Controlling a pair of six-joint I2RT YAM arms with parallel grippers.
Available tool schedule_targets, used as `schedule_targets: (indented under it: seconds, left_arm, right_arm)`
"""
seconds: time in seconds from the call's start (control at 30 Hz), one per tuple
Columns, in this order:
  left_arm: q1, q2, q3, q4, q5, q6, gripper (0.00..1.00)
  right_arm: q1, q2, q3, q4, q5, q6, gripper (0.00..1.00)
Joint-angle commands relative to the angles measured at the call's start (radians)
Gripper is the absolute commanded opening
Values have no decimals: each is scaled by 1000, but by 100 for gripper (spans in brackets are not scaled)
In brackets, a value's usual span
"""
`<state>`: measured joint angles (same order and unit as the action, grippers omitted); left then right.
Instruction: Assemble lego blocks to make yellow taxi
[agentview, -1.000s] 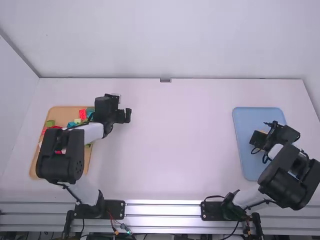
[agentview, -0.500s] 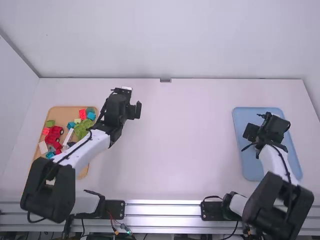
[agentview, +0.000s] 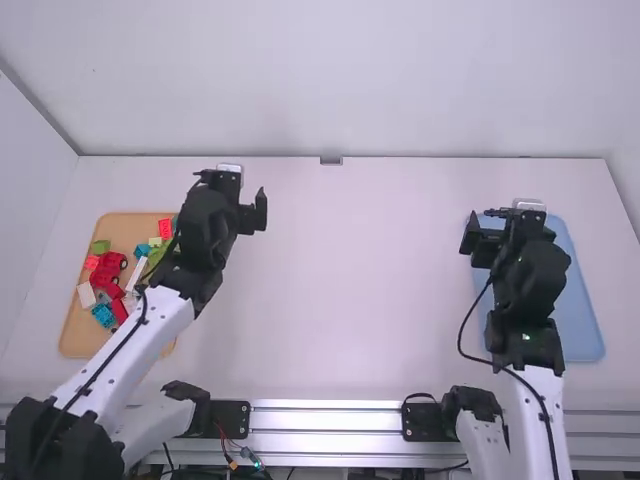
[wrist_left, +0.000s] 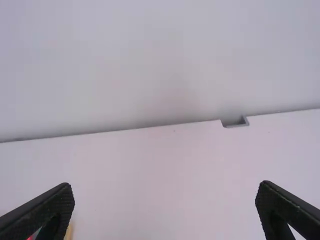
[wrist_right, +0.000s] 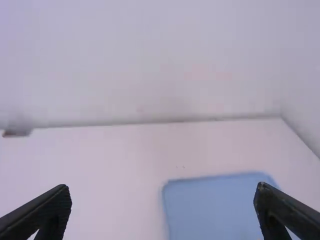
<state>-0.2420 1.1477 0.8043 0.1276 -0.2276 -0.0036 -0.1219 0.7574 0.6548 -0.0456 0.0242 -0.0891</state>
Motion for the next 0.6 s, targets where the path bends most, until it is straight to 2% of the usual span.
schedule_targets:
  seconds: [0.0,0.2,0.43,0.57]
  left_arm:
    - [36,-47,-29,-19,29,4,94]
    - [127,-138,-120,-110,120,4,84]
    - [242,-262,-245,-128,228,4,72]
    - [242,-343,-326,-128,228,4,64]
  right_arm:
    - [28,-19,-49,13,-24,43,93]
    - [122,-115,-145,46,-24,89,84]
    - [122,-249,-278,46,-24,89,70]
    - [122,-335,-365,46,-24,89,62]
